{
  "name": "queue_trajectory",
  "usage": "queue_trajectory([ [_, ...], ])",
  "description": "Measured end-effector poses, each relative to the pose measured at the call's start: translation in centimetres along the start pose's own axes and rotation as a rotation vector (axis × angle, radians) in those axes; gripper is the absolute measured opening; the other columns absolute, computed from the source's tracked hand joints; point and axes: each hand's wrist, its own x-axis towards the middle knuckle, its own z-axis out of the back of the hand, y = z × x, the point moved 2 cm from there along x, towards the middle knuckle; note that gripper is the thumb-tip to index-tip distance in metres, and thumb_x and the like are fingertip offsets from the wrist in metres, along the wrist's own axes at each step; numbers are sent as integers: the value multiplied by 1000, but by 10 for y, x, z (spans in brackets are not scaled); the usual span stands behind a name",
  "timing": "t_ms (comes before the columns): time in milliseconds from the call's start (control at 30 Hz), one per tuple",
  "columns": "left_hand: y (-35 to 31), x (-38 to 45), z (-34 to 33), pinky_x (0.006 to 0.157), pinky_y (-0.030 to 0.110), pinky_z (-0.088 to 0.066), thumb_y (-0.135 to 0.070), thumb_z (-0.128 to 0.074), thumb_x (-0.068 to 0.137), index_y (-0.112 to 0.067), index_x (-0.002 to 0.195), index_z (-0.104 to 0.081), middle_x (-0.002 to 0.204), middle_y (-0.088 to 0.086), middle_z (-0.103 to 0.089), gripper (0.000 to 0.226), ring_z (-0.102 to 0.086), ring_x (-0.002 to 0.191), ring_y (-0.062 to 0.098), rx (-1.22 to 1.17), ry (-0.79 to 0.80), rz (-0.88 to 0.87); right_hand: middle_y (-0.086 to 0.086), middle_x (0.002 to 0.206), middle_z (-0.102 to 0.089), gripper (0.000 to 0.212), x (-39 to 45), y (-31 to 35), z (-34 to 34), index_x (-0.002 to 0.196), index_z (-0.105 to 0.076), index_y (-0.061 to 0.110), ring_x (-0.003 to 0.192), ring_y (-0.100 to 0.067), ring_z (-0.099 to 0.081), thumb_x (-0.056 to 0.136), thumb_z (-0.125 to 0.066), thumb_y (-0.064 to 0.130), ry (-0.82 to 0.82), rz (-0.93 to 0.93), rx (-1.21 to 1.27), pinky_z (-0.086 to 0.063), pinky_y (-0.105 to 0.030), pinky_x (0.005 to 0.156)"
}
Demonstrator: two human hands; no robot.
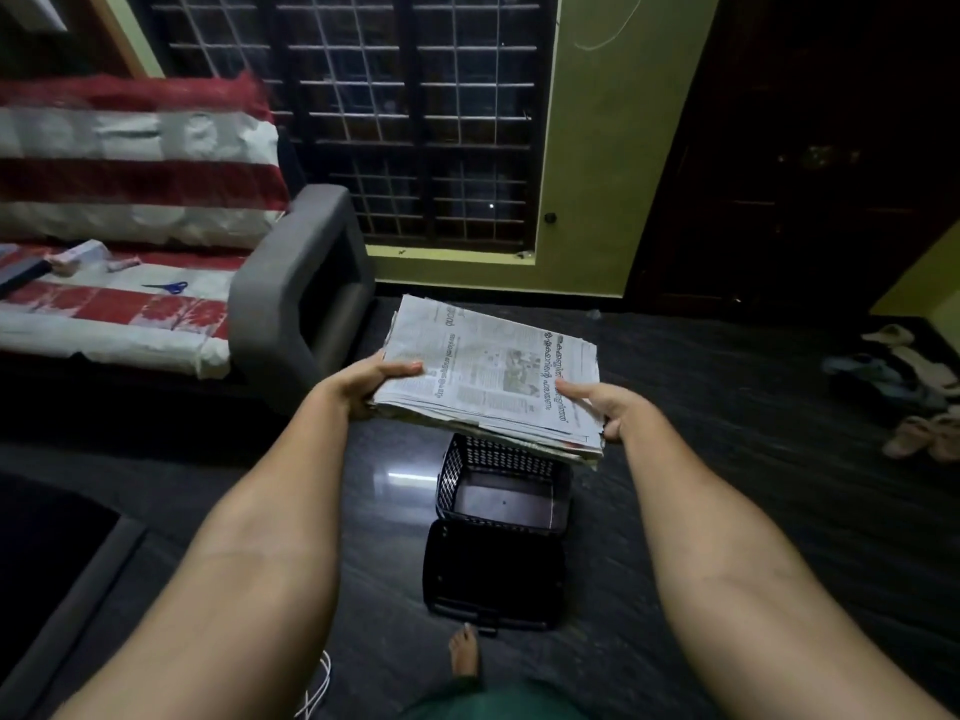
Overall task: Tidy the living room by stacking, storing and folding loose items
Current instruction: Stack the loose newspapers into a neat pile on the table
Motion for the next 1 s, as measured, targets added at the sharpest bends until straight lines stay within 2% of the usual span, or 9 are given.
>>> queue_trajectory([
  [33, 1, 12, 2, 68, 35, -59, -10, -61, 88, -14, 120, -55, 93, 9, -73, 33, -72, 76, 21, 20, 1, 15, -11, 76, -74, 28, 9, 2, -1, 98, -65, 5, 65, -24, -72, 82, -71, 28, -36, -11, -9, -59, -45, 70],
  [133, 11, 59, 12, 66, 40, -61, -10, -62, 88, -13, 123, -54, 106, 13, -69, 36, -71, 83, 24, 86, 23, 80, -13, 76, -74, 31, 44, 7, -1, 102, -63, 1, 66, -24, -72, 80, -75, 20, -174, 0, 19, -60, -42, 61],
  [200, 27, 94, 22, 66, 37, -59, -9, -62, 89, -10, 122, -56, 110, 13, -68, 33, -71, 88, 25, 104, 15, 126, -12, 72, -73, 23, 77, 3, 1, 99, -64, 1, 59, -22, -71, 82, -73, 12, -219, 30, 90, -59, -36, 53],
  [333, 81, 179, 40, 93, 48, -52, -11, -64, 89, -5, 125, -55, 120, 15, -65, 38, -64, 106, 31, 155, -79, 211, -19, 100, -71, 40, 165, -27, 11, 115, -60, -2, 85, -31, -71, 80, -75, 9, -287, -2, 141, -56, -52, 80],
  [433, 132, 242, 44, 94, 48, -51, -12, -66, 89, -6, 123, -55, 121, 15, -64, 37, -64, 105, 30, 206, -135, 246, -17, 101, -71, 42, 232, -61, 27, 114, -61, 2, 89, -33, -70, 77, -78, 11, -321, -72, 129, -55, -55, 82],
  [600, 253, 377, 49, 79, 32, -53, -10, -66, 88, -4, 122, -52, 118, 11, -63, 37, -64, 100, 25, 247, -189, 240, -13, 96, -71, 29, 380, -137, 63, 106, -62, 7, 82, -27, -70, 80, -74, 8, -337, -116, 96, -57, -40, 73],
  [700, 320, 440, 55, 84, 35, -50, -11, -66, 88, -2, 127, -50, 123, 13, -60, 44, -61, 106, 28, 278, -252, 243, -9, 104, -67, 36, 456, -187, 74, 113, -60, 6, 92, -26, -66, 80, -75, 10, -401, -81, 48, -53, -37, 83],
  [833, 412, 526, 67, 97, 38, -44, -12, -64, 90, 2, 131, -46, 131, 14, -55, 47, -54, 119, 31, 395, -274, 265, -10, 124, -61, 55, 566, -270, 81, 129, -52, 3, 112, -27, -59, 81, -75, 14, -444, -61, 5, -47, -44, 99],
  [1000, 495, 591, 88, 105, 44, -42, -13, -64, 90, 0, 133, -46, 134, 14, -54, 49, -51, 124, 32, 487, -290, 349, -12, 131, -56, 56, 644, -330, 82, 136, -41, 5, 119, -30, -55, 87, -67, 6, -417, -112, -24, -45, -46, 101],
])
